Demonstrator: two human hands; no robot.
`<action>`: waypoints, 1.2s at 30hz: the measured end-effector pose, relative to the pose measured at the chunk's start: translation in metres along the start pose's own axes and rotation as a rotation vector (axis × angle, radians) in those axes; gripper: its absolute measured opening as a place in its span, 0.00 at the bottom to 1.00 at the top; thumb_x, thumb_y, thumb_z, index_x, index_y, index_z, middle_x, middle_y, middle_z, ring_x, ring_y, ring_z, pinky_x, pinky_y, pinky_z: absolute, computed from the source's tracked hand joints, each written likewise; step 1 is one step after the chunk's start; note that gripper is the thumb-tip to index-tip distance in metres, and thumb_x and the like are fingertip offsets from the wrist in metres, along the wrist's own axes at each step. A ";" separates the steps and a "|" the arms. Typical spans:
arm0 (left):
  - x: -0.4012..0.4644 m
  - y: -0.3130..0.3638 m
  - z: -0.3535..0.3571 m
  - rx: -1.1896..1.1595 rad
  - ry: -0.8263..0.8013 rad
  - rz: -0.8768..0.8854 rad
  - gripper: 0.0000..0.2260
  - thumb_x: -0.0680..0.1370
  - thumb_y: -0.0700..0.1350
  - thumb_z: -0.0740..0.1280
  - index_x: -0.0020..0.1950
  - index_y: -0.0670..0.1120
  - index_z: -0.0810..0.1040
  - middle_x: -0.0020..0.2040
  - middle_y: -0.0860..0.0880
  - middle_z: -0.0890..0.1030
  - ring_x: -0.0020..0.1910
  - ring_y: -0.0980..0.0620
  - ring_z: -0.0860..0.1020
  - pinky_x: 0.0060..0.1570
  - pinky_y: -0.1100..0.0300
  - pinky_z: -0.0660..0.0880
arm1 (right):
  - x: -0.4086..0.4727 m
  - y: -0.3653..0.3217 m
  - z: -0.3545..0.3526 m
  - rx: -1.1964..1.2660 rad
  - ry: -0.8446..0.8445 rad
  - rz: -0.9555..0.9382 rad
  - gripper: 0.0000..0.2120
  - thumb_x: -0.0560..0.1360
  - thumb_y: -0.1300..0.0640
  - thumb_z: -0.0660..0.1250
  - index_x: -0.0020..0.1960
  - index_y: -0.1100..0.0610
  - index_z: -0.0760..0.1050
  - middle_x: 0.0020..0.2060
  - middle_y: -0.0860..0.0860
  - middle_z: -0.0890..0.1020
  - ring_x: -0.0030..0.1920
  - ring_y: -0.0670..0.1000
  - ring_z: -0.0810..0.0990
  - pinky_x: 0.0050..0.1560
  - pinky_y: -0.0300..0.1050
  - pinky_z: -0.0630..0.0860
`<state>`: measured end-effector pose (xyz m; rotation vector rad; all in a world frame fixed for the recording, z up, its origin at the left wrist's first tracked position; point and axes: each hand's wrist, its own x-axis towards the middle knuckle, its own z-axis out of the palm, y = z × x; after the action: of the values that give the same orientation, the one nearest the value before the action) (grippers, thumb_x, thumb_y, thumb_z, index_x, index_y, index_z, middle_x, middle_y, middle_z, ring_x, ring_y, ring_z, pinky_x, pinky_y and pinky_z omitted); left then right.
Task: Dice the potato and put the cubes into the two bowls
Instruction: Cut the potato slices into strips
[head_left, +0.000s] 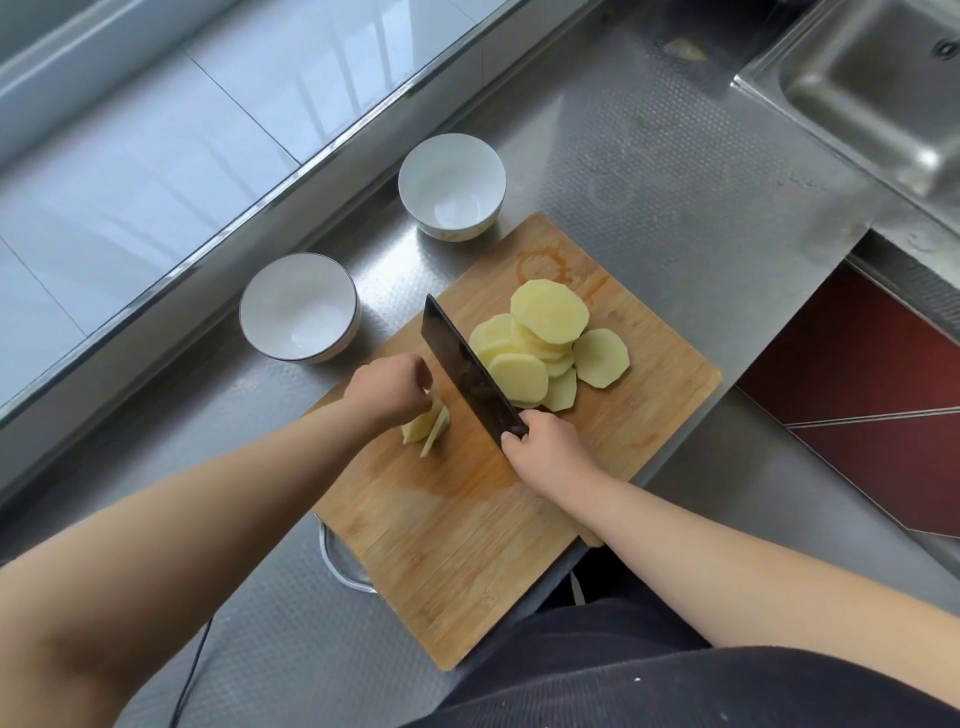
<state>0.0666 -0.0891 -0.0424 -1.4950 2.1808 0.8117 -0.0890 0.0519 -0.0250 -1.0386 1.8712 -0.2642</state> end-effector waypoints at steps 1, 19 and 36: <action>-0.001 -0.001 -0.003 -0.031 -0.008 0.000 0.07 0.75 0.44 0.68 0.52 0.49 0.77 0.48 0.53 0.80 0.46 0.54 0.78 0.37 0.64 0.73 | 0.000 0.001 0.000 -0.011 -0.003 -0.001 0.11 0.80 0.53 0.59 0.56 0.57 0.76 0.37 0.47 0.77 0.46 0.54 0.78 0.48 0.48 0.77; -0.004 -0.012 -0.005 0.115 -0.163 0.170 0.08 0.76 0.43 0.70 0.54 0.46 0.76 0.50 0.50 0.79 0.47 0.51 0.77 0.47 0.59 0.76 | -0.004 0.000 0.000 -0.205 -0.048 -0.032 0.12 0.80 0.50 0.58 0.57 0.54 0.75 0.48 0.51 0.80 0.49 0.57 0.79 0.47 0.50 0.78; -0.010 -0.006 0.019 0.027 -0.236 -0.111 0.50 0.63 0.59 0.79 0.74 0.44 0.55 0.67 0.44 0.58 0.44 0.48 0.77 0.24 0.65 0.74 | -0.005 0.005 0.000 -0.207 -0.027 -0.030 0.13 0.81 0.51 0.56 0.58 0.56 0.74 0.50 0.52 0.80 0.43 0.53 0.73 0.39 0.44 0.69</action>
<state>0.0756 -0.0716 -0.0525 -1.4153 1.9132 0.8700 -0.0907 0.0587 -0.0246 -1.2046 1.8888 -0.0747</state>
